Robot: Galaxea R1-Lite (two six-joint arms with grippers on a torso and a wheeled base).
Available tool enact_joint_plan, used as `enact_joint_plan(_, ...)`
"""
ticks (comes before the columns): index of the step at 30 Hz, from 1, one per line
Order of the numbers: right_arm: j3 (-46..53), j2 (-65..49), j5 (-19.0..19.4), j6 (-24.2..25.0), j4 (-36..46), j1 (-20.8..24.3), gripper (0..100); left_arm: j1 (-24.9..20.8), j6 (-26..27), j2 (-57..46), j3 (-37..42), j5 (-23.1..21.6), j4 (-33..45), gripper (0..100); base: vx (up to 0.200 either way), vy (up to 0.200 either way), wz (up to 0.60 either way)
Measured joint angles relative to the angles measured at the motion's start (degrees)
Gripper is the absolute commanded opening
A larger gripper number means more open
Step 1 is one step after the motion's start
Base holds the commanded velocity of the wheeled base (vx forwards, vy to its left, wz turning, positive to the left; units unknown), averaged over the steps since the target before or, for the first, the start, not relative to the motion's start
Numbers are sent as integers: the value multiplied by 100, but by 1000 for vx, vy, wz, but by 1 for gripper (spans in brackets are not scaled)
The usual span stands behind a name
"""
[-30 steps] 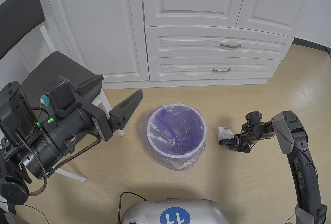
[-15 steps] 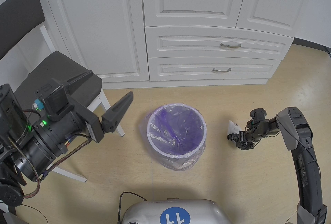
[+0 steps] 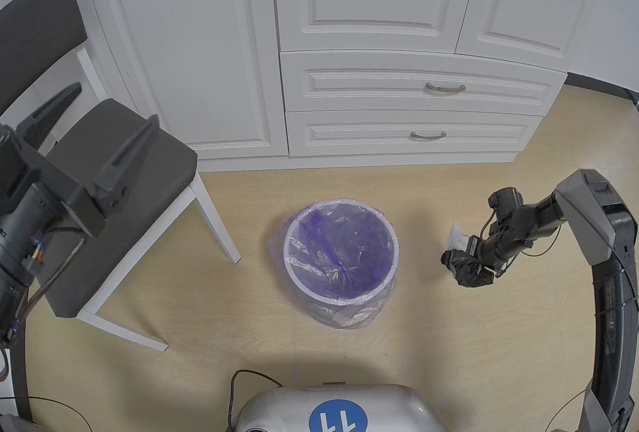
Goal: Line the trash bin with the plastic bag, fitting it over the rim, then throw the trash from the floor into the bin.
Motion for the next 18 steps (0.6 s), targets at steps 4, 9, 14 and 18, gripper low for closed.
enact_joint_plan(4, 85, -816, 23, 595, 521, 297, 0, 167, 200, -344, 5, 27, 60, 100, 0, 0, 0)
enact_joint_plan(9, 110, -1935, 59, 984, 983, 856, 0, 368, 345, -651, 2, 46, 106, 100, 0, 0, 0)
enact_joint_plan(14, -149, -2732, 28, 1150, 1374, 1810, 0, 499, 413, -802, 5, 55, 134, 100, 0, 0, 0)
enact_joint_plan(18, -419, -3012, -368, 1402, 1705, 2486, 0, 592, 440, -840, 33, 54, 148, 100, 0, 0, 0)
